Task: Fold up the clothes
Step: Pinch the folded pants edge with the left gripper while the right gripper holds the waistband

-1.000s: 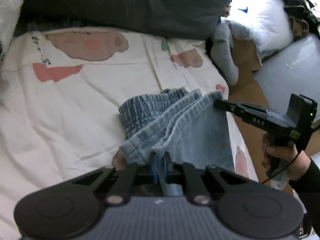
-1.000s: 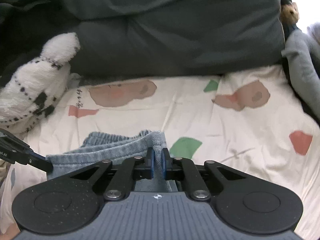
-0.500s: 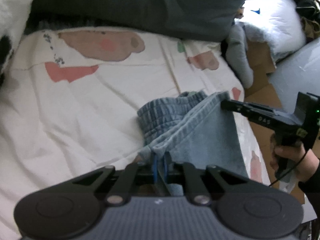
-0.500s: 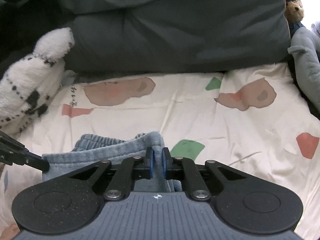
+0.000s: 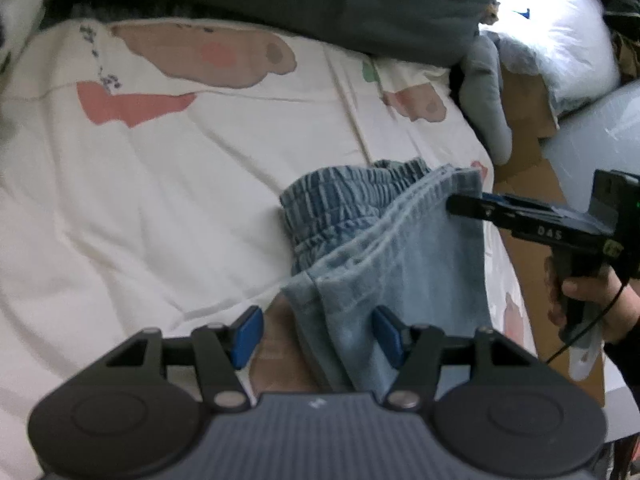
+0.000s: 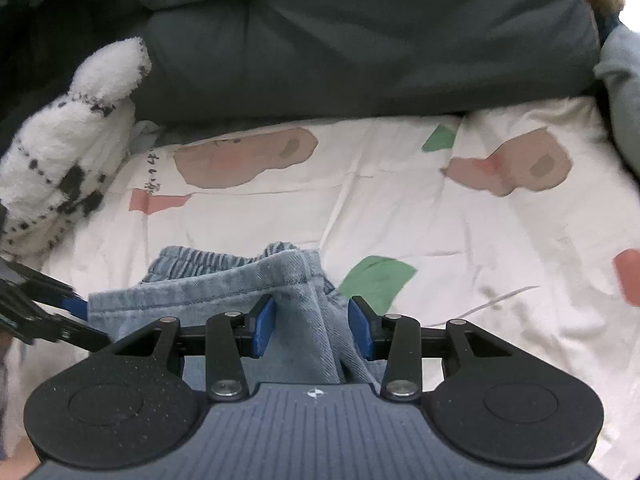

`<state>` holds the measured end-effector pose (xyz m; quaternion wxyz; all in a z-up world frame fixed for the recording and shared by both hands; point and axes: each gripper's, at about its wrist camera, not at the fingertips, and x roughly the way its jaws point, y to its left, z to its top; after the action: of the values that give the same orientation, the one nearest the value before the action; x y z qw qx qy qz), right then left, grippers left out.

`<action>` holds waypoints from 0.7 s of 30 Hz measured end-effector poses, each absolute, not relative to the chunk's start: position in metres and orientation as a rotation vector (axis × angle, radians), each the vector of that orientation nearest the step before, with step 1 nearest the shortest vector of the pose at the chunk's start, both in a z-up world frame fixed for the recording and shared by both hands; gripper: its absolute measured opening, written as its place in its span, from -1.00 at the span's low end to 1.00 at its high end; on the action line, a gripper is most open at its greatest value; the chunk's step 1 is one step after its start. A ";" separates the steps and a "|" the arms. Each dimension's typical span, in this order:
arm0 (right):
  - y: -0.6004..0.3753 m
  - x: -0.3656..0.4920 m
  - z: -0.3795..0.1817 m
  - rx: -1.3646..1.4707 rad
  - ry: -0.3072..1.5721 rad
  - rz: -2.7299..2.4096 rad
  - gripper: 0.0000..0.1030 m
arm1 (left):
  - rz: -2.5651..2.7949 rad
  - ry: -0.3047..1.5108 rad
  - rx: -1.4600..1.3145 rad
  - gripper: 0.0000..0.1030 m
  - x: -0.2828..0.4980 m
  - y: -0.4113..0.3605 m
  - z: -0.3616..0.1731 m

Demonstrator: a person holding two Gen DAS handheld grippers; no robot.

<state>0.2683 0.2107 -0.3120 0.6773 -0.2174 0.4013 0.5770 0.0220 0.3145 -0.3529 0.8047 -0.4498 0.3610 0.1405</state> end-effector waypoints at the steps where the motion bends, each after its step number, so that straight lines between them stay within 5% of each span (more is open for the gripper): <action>1: 0.212 0.270 -0.314 -0.476 0.916 1.308 -0.08 | 0.295 0.765 -0.972 0.22 0.022 0.315 -0.355; 4: 0.214 0.273 -0.318 -0.462 0.929 1.335 -0.09 | 0.275 0.758 -1.006 0.06 0.021 0.316 -0.356; 6: 0.213 0.273 -0.318 -0.460 0.923 1.350 -0.33 | 0.257 0.752 -1.010 -0.22 0.020 0.316 -0.353; 11: 0.205 0.267 -0.307 -0.456 0.861 1.364 -0.78 | 0.265 0.755 -0.977 -0.50 0.020 0.311 -0.338; 21: 0.179 0.267 -0.273 -0.402 0.777 1.314 -0.84 | 0.245 0.700 -0.911 -0.59 0.034 0.299 -0.295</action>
<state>0.2672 0.1786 -0.2728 0.7043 -0.1809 0.3495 0.5909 0.0343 0.2995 -0.2946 0.8324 -0.4297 0.3304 0.1156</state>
